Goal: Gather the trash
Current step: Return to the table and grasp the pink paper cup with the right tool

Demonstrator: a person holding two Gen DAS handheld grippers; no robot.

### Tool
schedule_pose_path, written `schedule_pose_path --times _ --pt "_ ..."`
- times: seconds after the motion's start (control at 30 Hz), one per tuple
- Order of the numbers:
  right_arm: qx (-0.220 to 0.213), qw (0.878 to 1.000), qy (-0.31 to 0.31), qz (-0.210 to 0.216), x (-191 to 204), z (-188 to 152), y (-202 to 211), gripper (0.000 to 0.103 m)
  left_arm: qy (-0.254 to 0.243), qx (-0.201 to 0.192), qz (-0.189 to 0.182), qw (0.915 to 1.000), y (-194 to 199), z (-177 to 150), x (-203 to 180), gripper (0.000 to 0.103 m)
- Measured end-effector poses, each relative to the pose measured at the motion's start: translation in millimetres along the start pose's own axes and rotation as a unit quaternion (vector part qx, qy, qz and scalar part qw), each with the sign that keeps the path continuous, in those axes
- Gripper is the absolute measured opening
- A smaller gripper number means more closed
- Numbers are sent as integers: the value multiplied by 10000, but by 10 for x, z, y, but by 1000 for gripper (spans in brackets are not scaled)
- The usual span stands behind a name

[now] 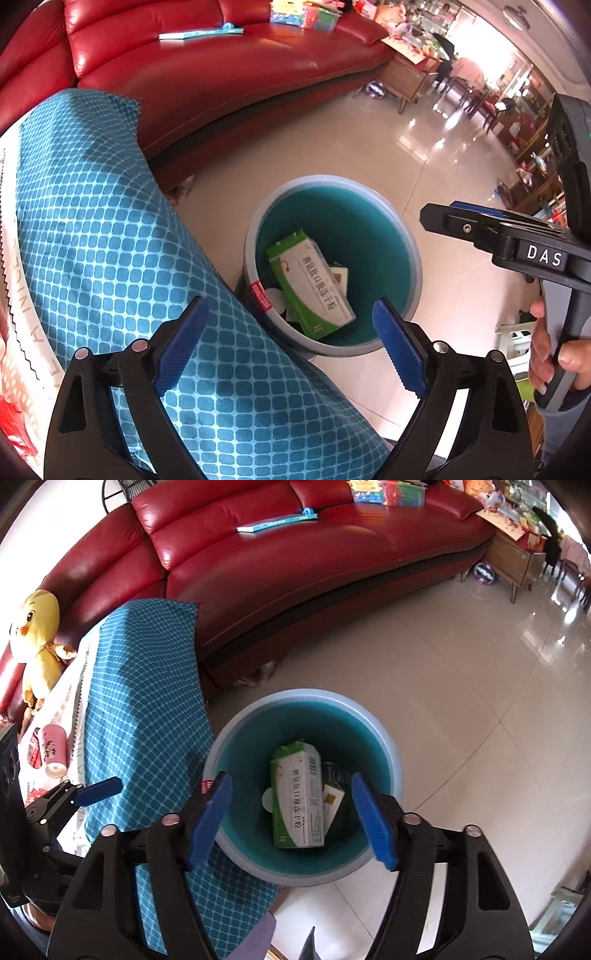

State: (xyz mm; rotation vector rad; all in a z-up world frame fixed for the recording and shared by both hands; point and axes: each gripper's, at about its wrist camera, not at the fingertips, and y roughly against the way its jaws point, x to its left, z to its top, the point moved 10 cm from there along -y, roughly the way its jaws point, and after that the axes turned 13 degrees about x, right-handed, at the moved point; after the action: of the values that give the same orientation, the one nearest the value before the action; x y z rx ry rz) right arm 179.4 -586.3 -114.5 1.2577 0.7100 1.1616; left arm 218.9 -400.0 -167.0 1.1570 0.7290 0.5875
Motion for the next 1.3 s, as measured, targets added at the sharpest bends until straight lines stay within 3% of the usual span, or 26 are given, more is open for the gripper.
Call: schedule_pose_path --times 0.13,0.53,0.93,1.3 --pt "95 9999 -20 -53 -29 -42 -21 75 54 -14 -54 10000 12 -77 73 91" --pt "153 9995 185 -225 198 -180 127 83 323 -207 -87 9992 271 -294 302 94" --pt "311 9960 822 -173 1069 -479 117 87 740 -555 63 9957 769 -870 828 95" --pt "477 9859 1595 -172 2081 -726 25 87 1592 -931 237 9826 1281 -1627 1777 96"
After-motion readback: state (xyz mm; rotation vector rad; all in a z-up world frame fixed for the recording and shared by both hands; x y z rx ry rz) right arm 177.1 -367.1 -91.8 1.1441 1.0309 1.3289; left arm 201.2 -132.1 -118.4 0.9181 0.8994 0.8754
